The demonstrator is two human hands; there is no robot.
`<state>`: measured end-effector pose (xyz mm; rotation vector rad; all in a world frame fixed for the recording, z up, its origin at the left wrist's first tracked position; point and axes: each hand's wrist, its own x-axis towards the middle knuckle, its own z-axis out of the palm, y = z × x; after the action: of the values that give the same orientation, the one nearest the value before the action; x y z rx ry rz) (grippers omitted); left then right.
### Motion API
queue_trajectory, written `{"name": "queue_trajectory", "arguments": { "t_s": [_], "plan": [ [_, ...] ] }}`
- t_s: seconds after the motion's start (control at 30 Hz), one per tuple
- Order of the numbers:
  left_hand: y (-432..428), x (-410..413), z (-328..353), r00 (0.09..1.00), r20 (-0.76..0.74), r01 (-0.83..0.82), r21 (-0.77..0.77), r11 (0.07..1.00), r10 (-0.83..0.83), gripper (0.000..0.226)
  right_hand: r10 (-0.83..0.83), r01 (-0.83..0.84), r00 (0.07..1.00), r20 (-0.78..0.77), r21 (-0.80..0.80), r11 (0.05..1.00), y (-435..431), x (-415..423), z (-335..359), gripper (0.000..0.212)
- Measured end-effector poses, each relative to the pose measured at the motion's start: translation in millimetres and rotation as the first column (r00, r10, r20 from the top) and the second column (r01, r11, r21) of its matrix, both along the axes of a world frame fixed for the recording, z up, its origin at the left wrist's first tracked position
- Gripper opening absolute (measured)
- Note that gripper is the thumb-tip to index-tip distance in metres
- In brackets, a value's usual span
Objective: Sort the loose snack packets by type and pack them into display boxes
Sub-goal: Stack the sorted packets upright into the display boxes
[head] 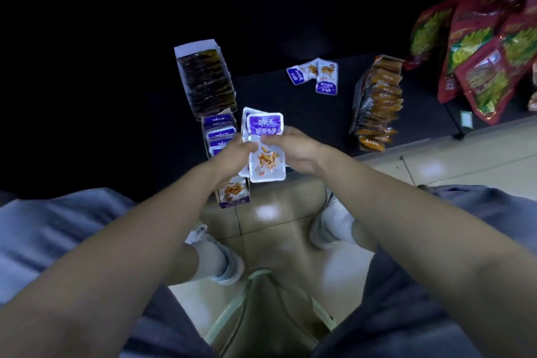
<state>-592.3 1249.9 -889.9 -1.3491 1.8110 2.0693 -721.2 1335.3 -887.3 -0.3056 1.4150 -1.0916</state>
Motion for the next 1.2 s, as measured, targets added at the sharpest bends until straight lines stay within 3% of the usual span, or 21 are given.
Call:
{"name": "queue_trajectory", "arguments": {
  "t_s": [0.13, 0.23, 0.3, 0.47, 0.77, 0.97, 1.03, 1.1, 1.13, 1.2],
  "plan": [
    [-4, 26, 1, 0.998, 0.047, 0.041, -0.103, 0.994, -0.036, 0.058, -0.016, 0.017, 0.997, -0.082, 0.002, 1.0, -15, 35, 3, 0.028],
    [-13, 46, -7, 0.986, 0.126, -0.077, -0.261, 0.962, 0.113, 0.051, -0.123, 0.123, 0.977, -0.171, -0.016, 0.992, -26, 52, -3, 0.037],
    [-19, 61, -12, 0.972, 0.218, -0.019, -0.316, 0.949, 0.092, 0.047, -0.159, 0.157, 0.963, -0.216, -0.027, 0.987, -32, 57, -11, 0.035],
    [-22, 78, -31, 0.961, 0.278, 0.049, -0.207, 0.977, 0.011, 0.041, -0.108, 0.103, 0.954, -0.279, -0.031, 0.994, -39, 70, -35, 0.034],
    [-15, 69, -46, 0.931, 0.359, 0.07, -0.361, 0.93, 0.069, 0.04, 0.004, -0.058, 0.939, -0.344, -0.146, 0.988, -35, 76, -46, 0.044],
    [-12, 70, -51, 0.932, 0.344, -0.04, -0.206, 0.978, 0.111, 0.046, 0.178, -0.212, 0.898, -0.403, -0.041, 0.977, -29, 68, -44, 0.055],
    [-10, 70, -51, 0.94, 0.314, -0.074, -0.202, 0.977, 0.136, 0.048, 0.243, -0.26, 0.857, -0.454, 0.024, 0.965, -26, 69, -47, 0.062],
    [-9, 71, -50, 0.944, 0.296, -0.084, -0.201, 0.976, 0.142, 0.047, 0.4, -0.375, 0.722, -0.565, 0.167, 0.912, -24, 68, -52, 0.071],
    [-9, 71, -50, 0.948, 0.284, -0.093, -0.192, 0.977, 0.146, 0.046, 0.455, -0.404, 0.656, -0.602, 0.23, 0.886, -23, 68, -52, 0.069],
    [-10, 73, -49, 0.948, 0.288, -0.079, -0.196, 0.977, 0.135, 0.042, 0.431, -0.386, 0.615, -0.661, 0.224, 0.895, -20, 65, -56, 0.053]
  ]
}}
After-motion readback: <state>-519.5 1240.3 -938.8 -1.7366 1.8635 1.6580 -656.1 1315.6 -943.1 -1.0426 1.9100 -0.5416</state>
